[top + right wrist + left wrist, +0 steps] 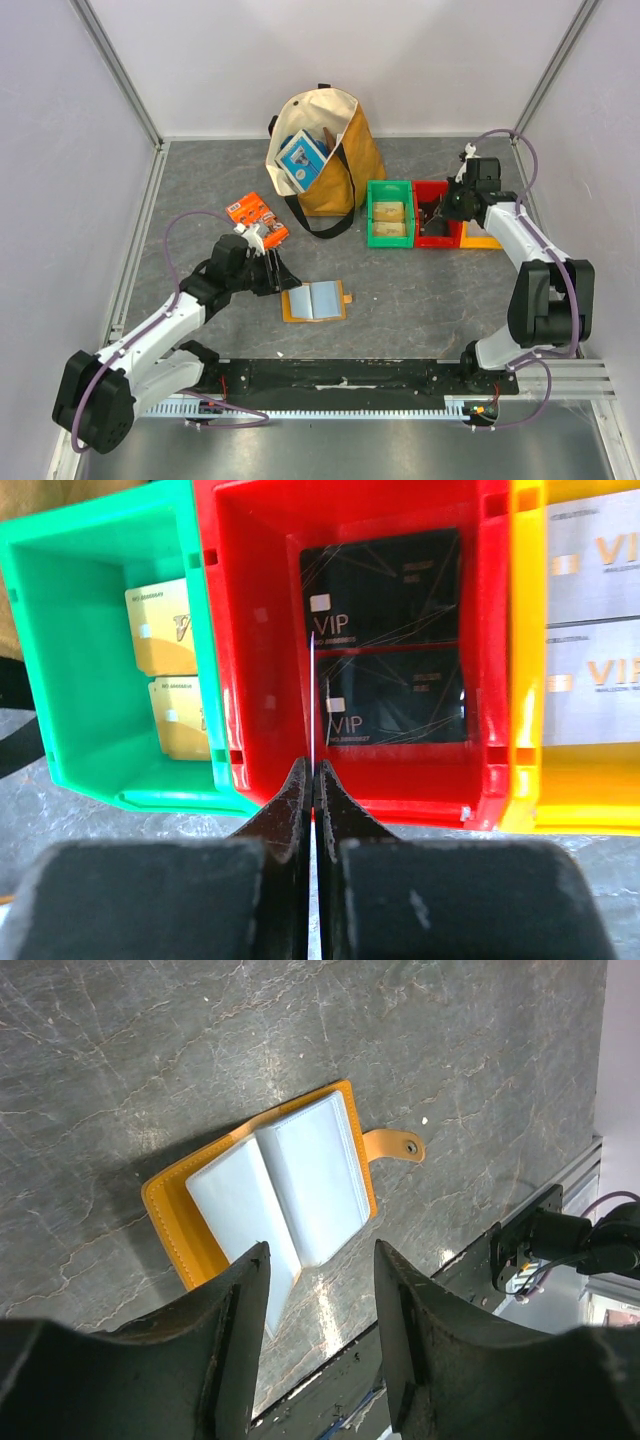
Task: Take the credit cards out of the card holder
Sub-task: Place the credit card in the storage box.
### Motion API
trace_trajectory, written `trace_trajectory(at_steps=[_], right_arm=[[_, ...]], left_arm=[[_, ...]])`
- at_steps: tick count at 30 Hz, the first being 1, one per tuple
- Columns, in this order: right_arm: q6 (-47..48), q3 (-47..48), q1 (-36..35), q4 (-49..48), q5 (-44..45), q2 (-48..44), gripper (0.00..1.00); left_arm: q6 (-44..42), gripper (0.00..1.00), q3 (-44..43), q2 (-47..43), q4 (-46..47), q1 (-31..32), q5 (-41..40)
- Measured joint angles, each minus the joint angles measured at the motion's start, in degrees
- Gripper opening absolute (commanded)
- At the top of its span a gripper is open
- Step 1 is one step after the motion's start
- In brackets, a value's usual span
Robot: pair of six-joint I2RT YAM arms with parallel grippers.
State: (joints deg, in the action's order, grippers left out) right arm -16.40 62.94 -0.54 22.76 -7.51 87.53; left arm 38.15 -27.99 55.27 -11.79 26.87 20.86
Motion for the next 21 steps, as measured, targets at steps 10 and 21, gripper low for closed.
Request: trace_trajectory(at_steps=[10,21], right_arm=[[0.44,-0.28,0.76,-0.33,-6.16,3.52,0.04],[0.79,-0.94,2.12,0.52,-3.02,4.39,0.63]], left_arm=[[0.07,0.51,0.0,1.55,0.42,0.59,0.0],[0.07,0.5,0.0,4.2,0.35,3.23,-1.88]])
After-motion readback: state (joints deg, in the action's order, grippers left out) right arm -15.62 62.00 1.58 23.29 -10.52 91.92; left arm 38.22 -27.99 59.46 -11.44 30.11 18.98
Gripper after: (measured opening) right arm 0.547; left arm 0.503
